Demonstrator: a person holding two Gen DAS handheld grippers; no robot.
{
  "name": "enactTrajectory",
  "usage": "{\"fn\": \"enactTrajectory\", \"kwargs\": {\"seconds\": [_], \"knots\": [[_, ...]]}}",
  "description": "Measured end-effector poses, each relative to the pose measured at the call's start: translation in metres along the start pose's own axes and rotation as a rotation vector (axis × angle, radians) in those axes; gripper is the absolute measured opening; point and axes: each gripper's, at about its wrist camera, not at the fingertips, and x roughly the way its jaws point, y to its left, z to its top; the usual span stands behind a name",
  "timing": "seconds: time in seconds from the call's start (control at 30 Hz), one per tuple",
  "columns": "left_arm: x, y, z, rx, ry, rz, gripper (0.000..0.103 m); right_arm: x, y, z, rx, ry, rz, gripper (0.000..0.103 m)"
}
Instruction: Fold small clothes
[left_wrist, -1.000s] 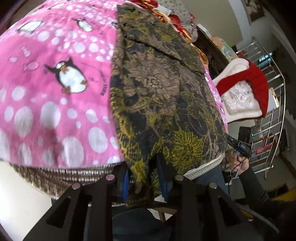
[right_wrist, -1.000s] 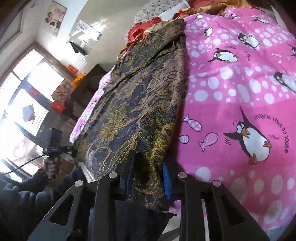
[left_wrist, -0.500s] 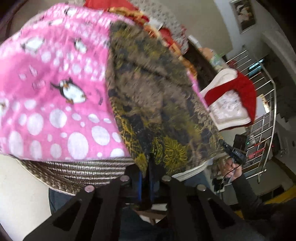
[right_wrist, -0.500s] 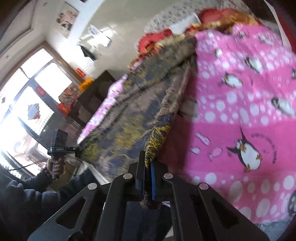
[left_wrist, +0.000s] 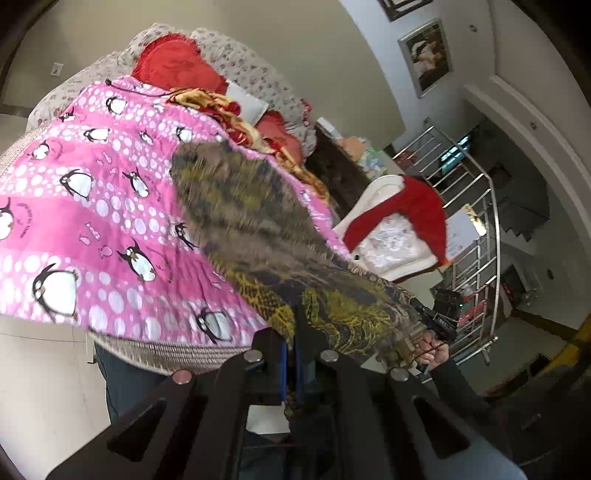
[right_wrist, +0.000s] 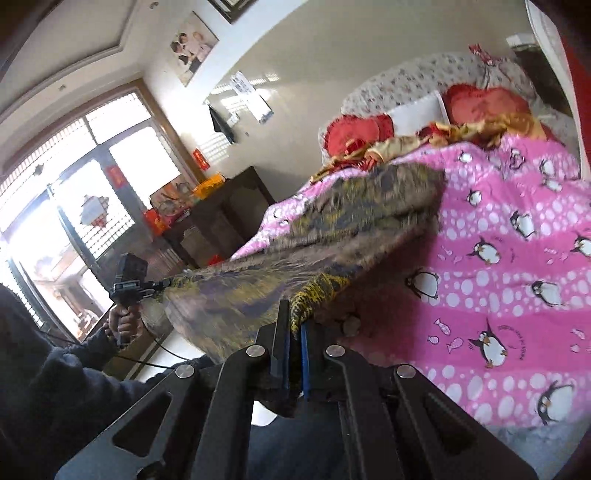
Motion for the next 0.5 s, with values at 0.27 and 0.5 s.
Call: {"fn": "enactTrajectory", "kwargs": {"seconds": [0.27, 0.5], "knots": [[-0.01, -0.028, 0.008, 0.043, -0.033, -0.065, 0.003, -0.031, 0.032, 0.006, -0.066, -0.028, -0.007, 0.0], [0.061, 0.026, 0.069, -0.073, -0.073, 0.127, 0.003, 0.02, -0.018, 0.034, -0.034, -0.05, -0.188, 0.0]]}}
